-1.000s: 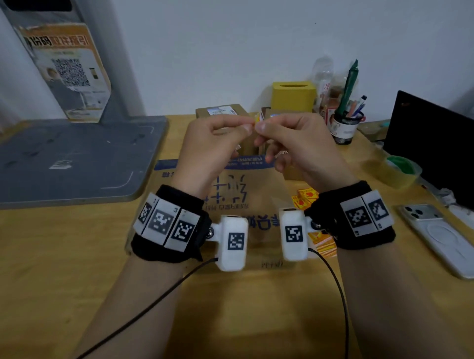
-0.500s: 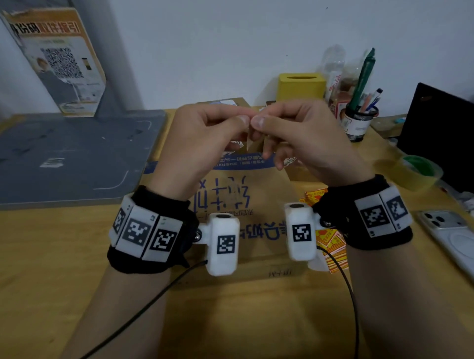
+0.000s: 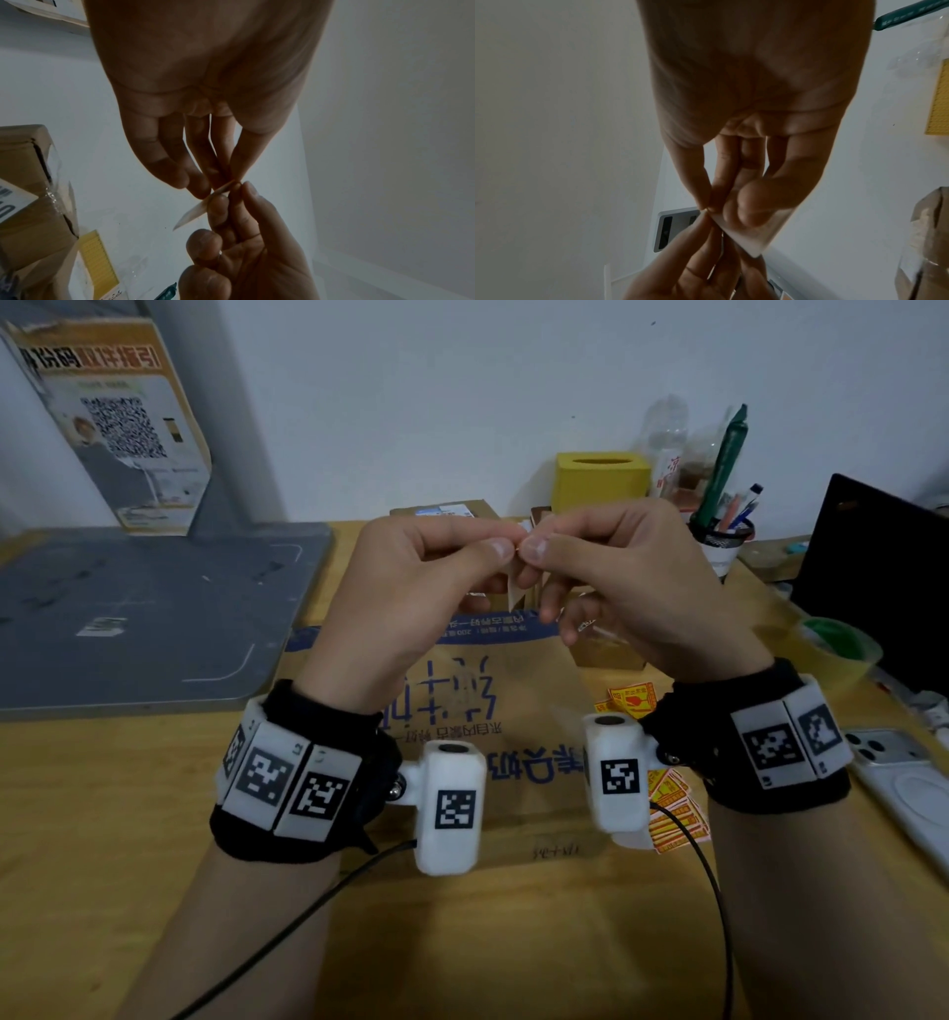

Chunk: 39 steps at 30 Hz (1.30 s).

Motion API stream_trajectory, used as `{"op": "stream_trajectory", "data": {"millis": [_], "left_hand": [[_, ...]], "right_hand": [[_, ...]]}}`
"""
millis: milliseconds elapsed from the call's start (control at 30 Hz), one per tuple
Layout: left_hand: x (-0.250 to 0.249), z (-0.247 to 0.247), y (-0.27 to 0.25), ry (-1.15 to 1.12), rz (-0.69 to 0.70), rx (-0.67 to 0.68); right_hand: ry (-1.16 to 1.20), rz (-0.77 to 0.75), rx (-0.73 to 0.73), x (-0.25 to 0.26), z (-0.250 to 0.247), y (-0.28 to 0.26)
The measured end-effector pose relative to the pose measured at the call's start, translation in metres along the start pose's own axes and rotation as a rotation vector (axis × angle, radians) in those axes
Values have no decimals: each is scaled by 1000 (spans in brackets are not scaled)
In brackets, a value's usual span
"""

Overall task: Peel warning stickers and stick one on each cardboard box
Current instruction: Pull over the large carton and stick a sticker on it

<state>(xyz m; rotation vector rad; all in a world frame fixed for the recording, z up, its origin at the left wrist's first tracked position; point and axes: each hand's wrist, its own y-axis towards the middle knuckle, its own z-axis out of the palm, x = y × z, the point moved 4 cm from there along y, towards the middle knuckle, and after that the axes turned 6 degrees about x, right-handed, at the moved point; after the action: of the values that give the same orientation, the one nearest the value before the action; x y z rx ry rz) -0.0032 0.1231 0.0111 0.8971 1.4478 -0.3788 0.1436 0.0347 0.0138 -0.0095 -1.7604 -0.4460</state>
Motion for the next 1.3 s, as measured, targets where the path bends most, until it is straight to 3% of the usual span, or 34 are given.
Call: {"op": "stream_trajectory", "data": {"millis": [1000,1300], "left_hand": [[1,0,-1,-13,0,11],[3,-2,0,73,-57,-57]], "right_hand": [[-112,-74,5,4,0,0],[-112,-49,-3,6,5,-1]]}}
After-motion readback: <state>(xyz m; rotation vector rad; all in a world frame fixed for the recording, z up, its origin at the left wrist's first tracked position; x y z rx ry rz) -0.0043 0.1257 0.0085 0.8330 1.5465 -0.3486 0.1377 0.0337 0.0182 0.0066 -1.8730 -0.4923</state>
